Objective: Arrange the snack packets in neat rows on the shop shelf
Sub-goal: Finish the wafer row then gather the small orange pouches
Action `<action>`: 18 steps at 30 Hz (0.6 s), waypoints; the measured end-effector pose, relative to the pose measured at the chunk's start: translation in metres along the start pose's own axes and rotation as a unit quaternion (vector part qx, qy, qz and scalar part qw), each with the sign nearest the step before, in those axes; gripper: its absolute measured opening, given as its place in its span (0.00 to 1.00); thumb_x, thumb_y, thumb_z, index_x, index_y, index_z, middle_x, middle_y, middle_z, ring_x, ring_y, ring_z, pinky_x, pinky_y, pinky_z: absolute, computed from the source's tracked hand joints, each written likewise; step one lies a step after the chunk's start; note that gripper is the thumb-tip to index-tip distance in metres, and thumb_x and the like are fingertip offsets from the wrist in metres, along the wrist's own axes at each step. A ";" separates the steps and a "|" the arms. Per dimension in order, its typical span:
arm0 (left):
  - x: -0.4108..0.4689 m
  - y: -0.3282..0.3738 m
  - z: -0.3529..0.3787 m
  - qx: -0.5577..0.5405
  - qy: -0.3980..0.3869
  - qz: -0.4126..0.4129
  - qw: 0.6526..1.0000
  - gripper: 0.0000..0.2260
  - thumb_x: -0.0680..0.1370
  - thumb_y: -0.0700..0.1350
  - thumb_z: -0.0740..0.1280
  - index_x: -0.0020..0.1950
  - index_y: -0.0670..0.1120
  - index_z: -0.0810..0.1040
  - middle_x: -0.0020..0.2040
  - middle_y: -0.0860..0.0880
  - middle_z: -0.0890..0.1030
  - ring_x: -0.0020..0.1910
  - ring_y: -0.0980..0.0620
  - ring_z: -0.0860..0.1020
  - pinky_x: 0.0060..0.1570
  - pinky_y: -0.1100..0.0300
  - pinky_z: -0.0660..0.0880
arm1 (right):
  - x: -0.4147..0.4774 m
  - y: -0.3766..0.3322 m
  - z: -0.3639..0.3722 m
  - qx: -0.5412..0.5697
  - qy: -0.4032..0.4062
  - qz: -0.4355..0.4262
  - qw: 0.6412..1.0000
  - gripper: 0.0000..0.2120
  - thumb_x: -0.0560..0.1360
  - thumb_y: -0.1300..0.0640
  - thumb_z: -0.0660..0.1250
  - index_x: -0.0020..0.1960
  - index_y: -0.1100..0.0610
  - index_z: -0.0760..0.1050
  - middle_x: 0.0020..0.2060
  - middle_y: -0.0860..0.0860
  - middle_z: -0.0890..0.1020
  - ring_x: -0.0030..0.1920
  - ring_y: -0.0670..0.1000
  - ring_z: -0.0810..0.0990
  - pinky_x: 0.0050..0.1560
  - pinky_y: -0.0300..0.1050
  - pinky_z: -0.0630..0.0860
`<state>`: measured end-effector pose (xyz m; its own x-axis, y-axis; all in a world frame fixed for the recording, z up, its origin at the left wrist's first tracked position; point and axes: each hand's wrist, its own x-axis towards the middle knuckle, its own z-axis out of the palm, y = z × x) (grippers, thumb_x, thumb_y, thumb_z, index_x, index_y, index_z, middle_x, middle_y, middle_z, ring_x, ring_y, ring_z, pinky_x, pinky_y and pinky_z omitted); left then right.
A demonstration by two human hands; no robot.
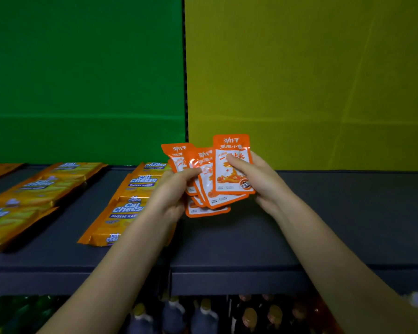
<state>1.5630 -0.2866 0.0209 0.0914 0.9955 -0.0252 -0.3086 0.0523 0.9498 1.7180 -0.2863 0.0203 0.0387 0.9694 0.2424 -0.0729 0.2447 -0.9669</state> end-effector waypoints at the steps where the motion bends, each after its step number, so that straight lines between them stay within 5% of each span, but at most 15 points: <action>1: 0.002 0.004 -0.004 0.002 0.009 0.010 1.000 0.05 0.76 0.36 0.63 0.51 0.40 0.76 0.40 0.44 0.81 0.36 0.48 0.80 0.40 0.52 0.79 | 0.005 -0.003 -0.003 0.008 0.021 -0.009 1.000 0.03 0.75 0.59 0.65 0.46 0.53 0.77 0.34 0.44 0.85 0.35 0.43 0.84 0.38 0.37 0.80; 4: 0.010 0.019 -0.026 0.017 0.031 0.035 0.999 0.04 0.76 0.35 0.62 0.49 0.39 0.76 0.40 0.43 0.81 0.37 0.47 0.80 0.43 0.49 0.78 | 0.021 -0.011 -0.018 -0.002 0.086 0.002 0.996 0.08 0.76 0.62 0.61 0.39 0.55 0.74 0.23 0.44 0.81 0.25 0.40 0.80 0.26 0.30 0.74; 7: 0.016 0.033 -0.048 0.036 0.035 0.039 0.998 0.05 0.76 0.35 0.62 0.42 0.40 0.75 0.28 0.47 0.83 0.27 0.51 0.81 0.28 0.55 0.80 | 0.036 0.000 -0.025 -0.104 0.098 0.059 0.988 0.11 0.75 0.63 0.56 0.36 0.56 0.70 0.20 0.47 0.78 0.20 0.40 0.76 0.22 0.28 0.69; 9: 0.018 0.041 -0.058 0.046 0.045 0.044 0.997 0.05 0.76 0.36 0.63 0.41 0.41 0.75 0.26 0.48 0.82 0.25 0.53 0.81 0.25 0.57 0.79 | 0.049 0.019 -0.027 -0.197 0.078 0.092 0.973 0.10 0.75 0.64 0.58 0.35 0.57 0.72 0.30 0.53 0.82 0.27 0.44 0.79 0.31 0.33 0.71; 12: 0.020 0.046 -0.066 0.051 0.050 0.046 0.996 0.04 0.76 0.37 0.64 0.42 0.41 0.75 0.27 0.48 0.83 0.26 0.52 0.82 0.27 0.54 0.79 | 0.067 0.045 -0.028 -0.347 0.071 0.123 0.927 0.07 0.74 0.60 0.62 0.45 0.63 0.78 0.51 0.63 0.82 0.50 0.58 0.81 0.47 0.43 0.71; 18: 0.022 0.039 -0.069 0.075 0.037 0.023 0.996 0.03 0.76 0.38 0.64 0.43 0.42 0.75 0.28 0.47 0.83 0.27 0.51 0.82 0.25 0.56 0.79 | 0.071 0.056 -0.032 -0.531 0.125 0.136 0.827 0.18 0.75 0.49 0.62 0.58 0.60 0.75 0.60 0.59 0.77 0.61 0.61 0.75 0.52 0.47 0.71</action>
<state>1.4879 -0.2572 0.0360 0.0076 1.0000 0.0023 -0.1658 -0.0010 0.9862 1.7486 -0.2041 -0.0190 0.3801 0.9185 0.1093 0.7987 -0.2663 -0.5396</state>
